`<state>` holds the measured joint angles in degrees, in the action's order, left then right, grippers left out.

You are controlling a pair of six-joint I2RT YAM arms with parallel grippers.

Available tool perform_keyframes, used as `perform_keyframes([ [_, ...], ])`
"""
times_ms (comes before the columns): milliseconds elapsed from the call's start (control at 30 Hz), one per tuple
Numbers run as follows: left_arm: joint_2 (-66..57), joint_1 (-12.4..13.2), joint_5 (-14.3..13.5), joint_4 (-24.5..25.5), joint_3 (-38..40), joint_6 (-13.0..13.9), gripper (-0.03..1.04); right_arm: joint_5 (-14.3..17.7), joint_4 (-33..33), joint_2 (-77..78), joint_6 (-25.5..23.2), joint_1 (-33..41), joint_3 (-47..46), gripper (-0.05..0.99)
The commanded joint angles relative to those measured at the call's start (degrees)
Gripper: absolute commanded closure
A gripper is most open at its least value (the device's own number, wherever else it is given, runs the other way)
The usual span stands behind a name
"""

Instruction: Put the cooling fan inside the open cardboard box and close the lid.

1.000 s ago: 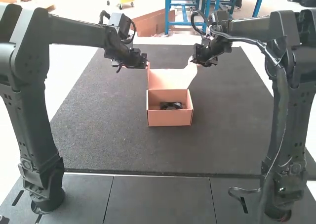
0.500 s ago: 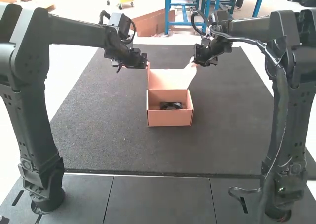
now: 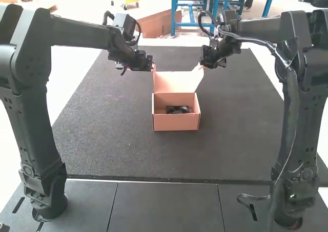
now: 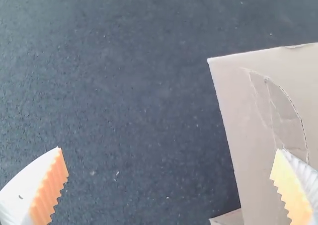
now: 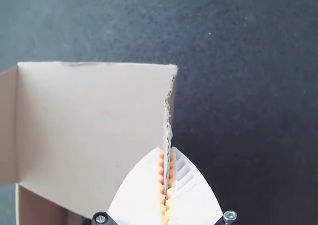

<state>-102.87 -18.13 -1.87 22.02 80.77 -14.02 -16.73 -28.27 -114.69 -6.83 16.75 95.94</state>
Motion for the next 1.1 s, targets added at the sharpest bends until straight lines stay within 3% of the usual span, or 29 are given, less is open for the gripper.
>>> perform_keyframes([
  [0, -0.75, -0.33, 0.37, -0.31, 2.37, -0.13, 0.04, -0.32, -1.44, 1.93, 0.15, -0.05, 1.44, 0.91],
  [400, 0.39, -0.59, 0.29, 1.27, 3.25, -0.13, 0.04, -0.14, -6.71, 5.27, 1.12, 1.00, 0.47, 0.91],
  [1067, 3.20, -2.26, 0.29, 4.35, 2.64, 0.05, 0.04, 1.35, -8.11, 11.69, 1.38, 5.40, -8.67, 0.94],
])
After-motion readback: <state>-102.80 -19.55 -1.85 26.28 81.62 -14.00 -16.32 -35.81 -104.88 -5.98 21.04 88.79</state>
